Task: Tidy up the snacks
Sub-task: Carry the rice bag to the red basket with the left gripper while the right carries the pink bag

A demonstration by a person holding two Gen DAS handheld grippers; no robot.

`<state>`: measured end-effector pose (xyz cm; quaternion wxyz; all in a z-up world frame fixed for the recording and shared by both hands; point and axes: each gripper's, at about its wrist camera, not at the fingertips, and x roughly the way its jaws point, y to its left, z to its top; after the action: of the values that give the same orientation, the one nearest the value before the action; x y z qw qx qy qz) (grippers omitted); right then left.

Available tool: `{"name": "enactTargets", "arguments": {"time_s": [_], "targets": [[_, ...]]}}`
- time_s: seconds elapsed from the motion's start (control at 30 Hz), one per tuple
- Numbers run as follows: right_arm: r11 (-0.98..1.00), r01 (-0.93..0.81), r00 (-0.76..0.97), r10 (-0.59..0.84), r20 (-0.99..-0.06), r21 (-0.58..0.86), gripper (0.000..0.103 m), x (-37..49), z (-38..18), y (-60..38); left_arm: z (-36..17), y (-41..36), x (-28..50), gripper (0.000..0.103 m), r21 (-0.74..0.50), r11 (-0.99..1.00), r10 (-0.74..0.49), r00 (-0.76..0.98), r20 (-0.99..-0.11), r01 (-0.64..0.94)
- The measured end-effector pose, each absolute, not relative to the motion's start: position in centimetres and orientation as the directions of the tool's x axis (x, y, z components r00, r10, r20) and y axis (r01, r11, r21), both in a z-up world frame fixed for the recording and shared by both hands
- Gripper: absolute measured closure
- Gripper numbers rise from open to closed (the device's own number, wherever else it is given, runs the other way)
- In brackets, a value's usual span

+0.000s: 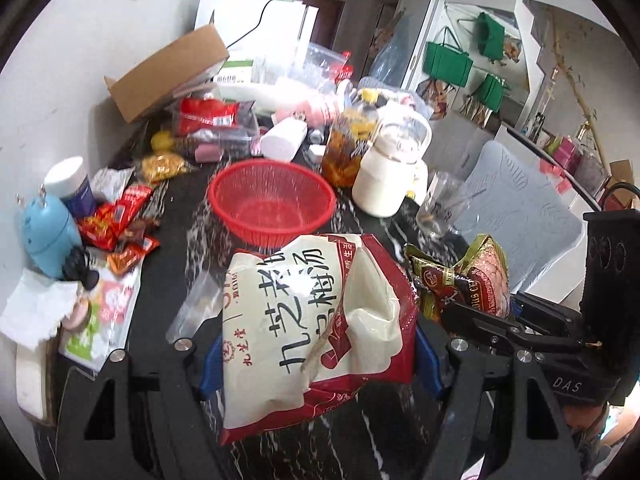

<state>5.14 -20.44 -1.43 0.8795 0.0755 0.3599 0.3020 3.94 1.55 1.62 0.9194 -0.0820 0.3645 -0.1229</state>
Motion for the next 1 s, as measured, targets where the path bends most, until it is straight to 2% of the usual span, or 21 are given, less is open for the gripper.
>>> {"name": "enactTargets", "arguments": {"time_s": [0.43, 1.0], "targets": [[0.797, -0.527, 0.582, 0.592, -0.557, 0.295, 0.056, 10.3, 0.8, -19.5, 3.3, 2.0, 9.0, 0.029, -0.23, 0.959, -0.272, 0.745, -0.609, 0.162], [0.804, -0.531, 0.576, 0.574, -0.582, 0.268, 0.056, 20.5, -0.2, -16.9, 2.0, 3.9, 18.6, 0.029, -0.215, 0.968, -0.235, 0.765, -0.599, 0.13]]}}
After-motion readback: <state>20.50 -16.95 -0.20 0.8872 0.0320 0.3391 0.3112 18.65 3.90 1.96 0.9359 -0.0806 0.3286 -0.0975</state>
